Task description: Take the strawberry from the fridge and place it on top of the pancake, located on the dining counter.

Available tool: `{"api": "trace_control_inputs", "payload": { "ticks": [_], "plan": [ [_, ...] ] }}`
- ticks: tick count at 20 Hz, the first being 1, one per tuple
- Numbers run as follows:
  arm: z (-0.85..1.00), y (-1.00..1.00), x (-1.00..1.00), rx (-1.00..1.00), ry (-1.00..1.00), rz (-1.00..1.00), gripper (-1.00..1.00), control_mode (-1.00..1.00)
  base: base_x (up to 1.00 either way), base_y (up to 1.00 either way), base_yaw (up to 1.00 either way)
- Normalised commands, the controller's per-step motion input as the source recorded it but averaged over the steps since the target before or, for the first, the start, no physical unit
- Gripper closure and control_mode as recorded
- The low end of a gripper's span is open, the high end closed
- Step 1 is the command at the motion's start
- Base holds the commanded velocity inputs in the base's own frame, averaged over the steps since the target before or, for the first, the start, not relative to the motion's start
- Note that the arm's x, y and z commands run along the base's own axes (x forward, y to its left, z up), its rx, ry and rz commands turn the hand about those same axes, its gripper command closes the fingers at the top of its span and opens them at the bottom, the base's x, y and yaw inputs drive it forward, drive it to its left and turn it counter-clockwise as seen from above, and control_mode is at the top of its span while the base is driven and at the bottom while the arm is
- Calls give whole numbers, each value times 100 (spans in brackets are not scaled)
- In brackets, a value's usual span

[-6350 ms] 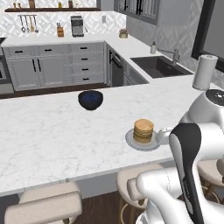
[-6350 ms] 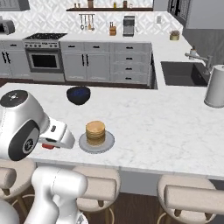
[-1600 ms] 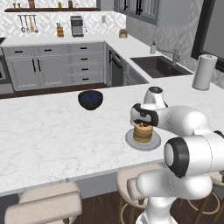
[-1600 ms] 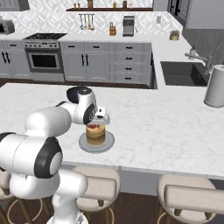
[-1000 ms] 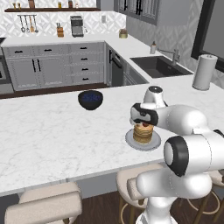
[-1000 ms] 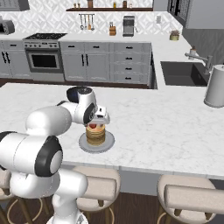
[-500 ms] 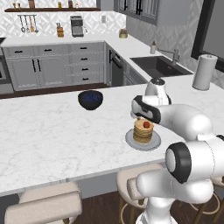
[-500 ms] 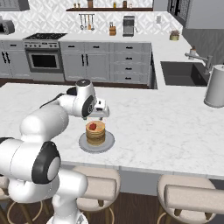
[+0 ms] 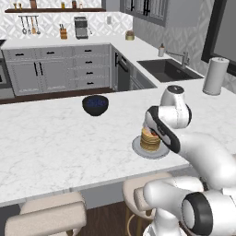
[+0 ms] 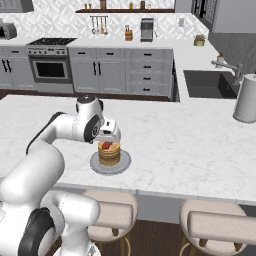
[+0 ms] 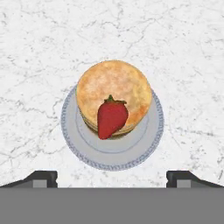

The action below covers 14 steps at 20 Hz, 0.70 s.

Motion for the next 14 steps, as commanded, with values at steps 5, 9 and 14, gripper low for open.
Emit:
{"api": "trace_control_inputs", "payload": {
  "ticks": [5, 9, 14],
  "plan": [
    [32, 36, -100, 0, -5, -8, -100, -100, 0, 0, 0],
    [16, 100, -100, 0, -3, -6, -100, -100, 0, 0, 0],
    [5, 100, -90, 0, -4, -2, -100, -100, 0, 0, 0]
  ]
}}
